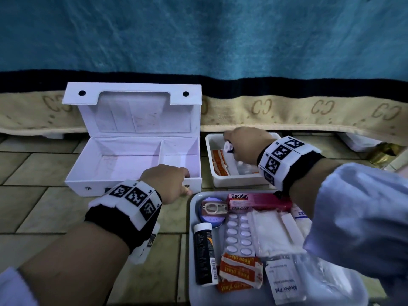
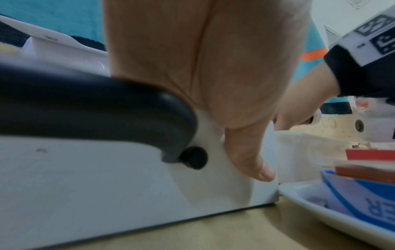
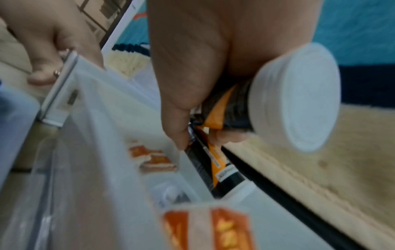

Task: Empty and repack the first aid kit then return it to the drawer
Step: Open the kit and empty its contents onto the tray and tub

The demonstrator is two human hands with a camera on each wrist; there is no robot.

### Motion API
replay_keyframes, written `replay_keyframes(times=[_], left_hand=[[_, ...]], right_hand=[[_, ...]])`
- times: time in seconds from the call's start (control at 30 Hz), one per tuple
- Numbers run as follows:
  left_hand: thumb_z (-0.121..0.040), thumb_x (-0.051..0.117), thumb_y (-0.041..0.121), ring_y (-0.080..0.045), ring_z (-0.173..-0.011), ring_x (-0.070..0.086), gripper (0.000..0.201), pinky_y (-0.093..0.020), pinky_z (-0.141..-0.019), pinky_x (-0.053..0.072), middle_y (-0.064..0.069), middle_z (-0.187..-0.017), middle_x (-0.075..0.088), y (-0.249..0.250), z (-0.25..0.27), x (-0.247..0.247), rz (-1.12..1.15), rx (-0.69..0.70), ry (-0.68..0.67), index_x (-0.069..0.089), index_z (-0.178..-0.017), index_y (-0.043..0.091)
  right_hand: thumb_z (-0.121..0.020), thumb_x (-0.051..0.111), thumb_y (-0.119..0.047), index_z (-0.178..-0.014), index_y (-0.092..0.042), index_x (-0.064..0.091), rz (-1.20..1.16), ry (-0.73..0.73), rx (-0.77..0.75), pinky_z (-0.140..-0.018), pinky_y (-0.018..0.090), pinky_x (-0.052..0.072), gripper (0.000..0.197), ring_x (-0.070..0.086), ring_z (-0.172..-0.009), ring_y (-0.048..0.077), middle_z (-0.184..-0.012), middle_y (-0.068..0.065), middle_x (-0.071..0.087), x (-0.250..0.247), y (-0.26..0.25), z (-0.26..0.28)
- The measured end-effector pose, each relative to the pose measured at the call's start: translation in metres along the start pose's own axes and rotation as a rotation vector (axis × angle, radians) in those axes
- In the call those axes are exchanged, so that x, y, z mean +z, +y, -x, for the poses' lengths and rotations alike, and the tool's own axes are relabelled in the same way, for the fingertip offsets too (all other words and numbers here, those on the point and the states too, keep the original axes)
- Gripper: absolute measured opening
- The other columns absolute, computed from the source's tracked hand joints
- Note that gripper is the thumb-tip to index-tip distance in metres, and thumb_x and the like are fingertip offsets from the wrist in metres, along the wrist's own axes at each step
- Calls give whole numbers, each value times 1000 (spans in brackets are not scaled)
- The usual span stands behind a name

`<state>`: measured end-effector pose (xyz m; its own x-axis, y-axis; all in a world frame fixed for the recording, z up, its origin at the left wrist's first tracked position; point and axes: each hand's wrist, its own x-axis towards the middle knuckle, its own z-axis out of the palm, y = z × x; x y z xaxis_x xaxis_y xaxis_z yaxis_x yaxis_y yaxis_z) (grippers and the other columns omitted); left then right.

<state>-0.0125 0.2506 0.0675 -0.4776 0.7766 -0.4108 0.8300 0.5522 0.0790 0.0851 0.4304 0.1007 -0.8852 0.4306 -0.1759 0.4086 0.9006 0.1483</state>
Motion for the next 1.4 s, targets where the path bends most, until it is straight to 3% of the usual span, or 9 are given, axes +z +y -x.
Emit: replay_keyframes(times=[0.13,0.4,0.6,0.8,0.97,1.07,1.17,1.27,1.4], left_hand=[[-91,52,46,-23,-113,53,46,-34,-90,44,-2,-122,60,1,1,0,0,0,9,45,-134,30],[-90,54,46,-24,-114,53,46,-37,-94,45,-1,-126,59,0,1,0,-8,11,10,45,-133,31],[-89,55,47,-23,-112,54,47,-36,-93,45,-2,-124,60,1,1,-1,-2,0,11,46,-132,30],[-90,53,47,-24,-114,53,49,-36,-95,45,-3,-127,58,1,1,0,-19,1,14,44,-135,29],[-91,53,46,-24,-116,52,49,-33,-92,43,-3,-129,57,2,2,0,-21,-3,17,42,-136,29],[-91,53,46,-24,-117,52,49,-33,-93,43,-4,-130,57,2,2,0,-24,-7,17,42,-136,29],[-91,53,46,-24,-116,52,49,-35,-95,44,-4,-129,57,2,2,0,-26,-2,15,42,-136,28],[-91,53,46,-24,-116,52,49,-35,-95,44,-4,-129,57,2,1,0,-25,2,13,42,-136,27],[-91,53,46,-24,-115,52,48,-35,-94,44,-3,-127,58,2,2,-1,-20,7,17,43,-135,27]], right_hand=[[-84,54,-12,-108,-16,50,-57,209,32,-50,26,36,25,48,-70,25,-88,2,52,-27,4,26],[-72,72,-39,-93,-28,61,-384,438,75,-67,36,52,26,59,-79,20,-86,-3,62,-51,-20,128],[-78,62,-39,-102,-34,43,-489,281,114,-61,32,51,31,63,-74,21,-82,-4,65,-19,-59,187],[-75,56,-40,-95,-29,43,-411,263,242,-41,23,21,26,66,-70,18,-75,-3,66,23,-92,197],[-35,82,-39,-76,-26,39,-406,175,329,-37,22,13,61,54,-35,11,-46,-4,54,53,-114,198],[-28,80,-45,-75,-27,44,-395,161,313,-39,19,4,62,55,-40,8,-49,-9,54,68,-123,199],[-23,83,-45,-76,-29,49,-396,121,317,-42,18,13,66,57,-45,5,-53,-12,56,74,-132,201],[-59,77,-31,-96,-28,42,-412,84,316,-51,24,27,52,64,-81,11,-85,-10,63,78,-129,201],[-41,83,-38,-81,-29,43,-501,69,365,-41,18,7,58,60,-66,5,-70,-16,58,79,-123,207]])
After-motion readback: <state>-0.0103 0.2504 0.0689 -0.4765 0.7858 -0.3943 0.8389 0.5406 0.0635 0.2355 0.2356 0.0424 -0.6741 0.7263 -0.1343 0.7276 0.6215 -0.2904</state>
